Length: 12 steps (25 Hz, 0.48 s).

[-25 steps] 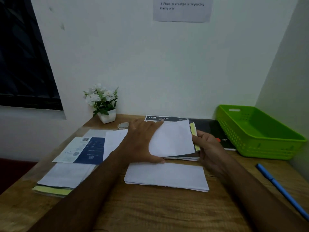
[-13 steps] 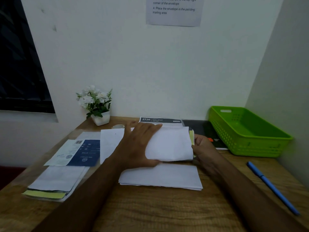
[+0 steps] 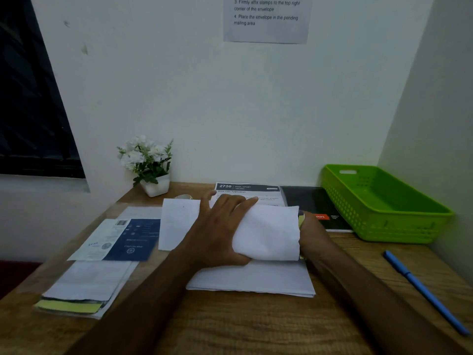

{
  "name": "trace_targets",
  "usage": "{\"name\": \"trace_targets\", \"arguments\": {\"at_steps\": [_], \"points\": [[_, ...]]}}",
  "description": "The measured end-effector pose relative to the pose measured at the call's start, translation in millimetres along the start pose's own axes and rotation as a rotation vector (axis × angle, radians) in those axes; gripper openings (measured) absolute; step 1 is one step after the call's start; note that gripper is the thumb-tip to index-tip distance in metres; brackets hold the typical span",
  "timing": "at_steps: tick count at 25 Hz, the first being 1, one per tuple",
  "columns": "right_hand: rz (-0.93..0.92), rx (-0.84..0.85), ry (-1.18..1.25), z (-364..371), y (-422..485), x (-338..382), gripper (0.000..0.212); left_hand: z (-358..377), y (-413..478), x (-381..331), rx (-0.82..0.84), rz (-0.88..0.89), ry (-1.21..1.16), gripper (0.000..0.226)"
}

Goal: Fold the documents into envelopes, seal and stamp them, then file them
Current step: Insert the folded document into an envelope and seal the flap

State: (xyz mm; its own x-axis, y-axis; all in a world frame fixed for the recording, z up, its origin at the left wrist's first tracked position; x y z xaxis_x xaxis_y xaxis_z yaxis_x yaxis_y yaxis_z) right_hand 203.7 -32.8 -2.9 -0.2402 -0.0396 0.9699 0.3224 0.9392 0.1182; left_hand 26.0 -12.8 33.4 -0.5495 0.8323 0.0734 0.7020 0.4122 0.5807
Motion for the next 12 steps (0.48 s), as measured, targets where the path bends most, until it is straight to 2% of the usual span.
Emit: {"name": "trace_targets", "arguments": {"at_steps": [2,7,9,11,12], "points": [[-0.011,0.005,0.014,2,2,1,0.034,-2,1,1,-0.023,0.0,-0.007,0.096],[-0.064,0.084,-0.018,6,-7,11,0.025,-7,-1,12,-0.078,-0.011,-0.047,0.083],[-0.115,0.143,-0.007,0,-13,17,0.015,-11,-5,23,-0.101,-0.028,-0.068,0.083],[-0.184,0.107,-0.135,-18,-16,24,0.016,-15,-9,37,-0.127,-0.063,-0.081,0.085],[-0.243,0.095,-0.327,-25,-17,29,0.022,-17,-11,44,-0.141,-0.087,-0.086,0.086]]}}
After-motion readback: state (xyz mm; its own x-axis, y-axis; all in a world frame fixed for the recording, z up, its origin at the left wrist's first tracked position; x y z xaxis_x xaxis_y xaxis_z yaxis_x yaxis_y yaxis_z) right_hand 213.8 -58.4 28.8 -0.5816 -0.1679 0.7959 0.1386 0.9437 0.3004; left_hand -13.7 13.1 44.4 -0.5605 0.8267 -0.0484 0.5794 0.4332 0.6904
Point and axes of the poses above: each hand's wrist, its own y-axis towards the middle knuckle, its own z-axis out of the palm, x = y × z, the point moved 7 cm from there along y, towards the middle knuckle, and after that the axes turned 5 degrees about -y, right-handed, at the moved point
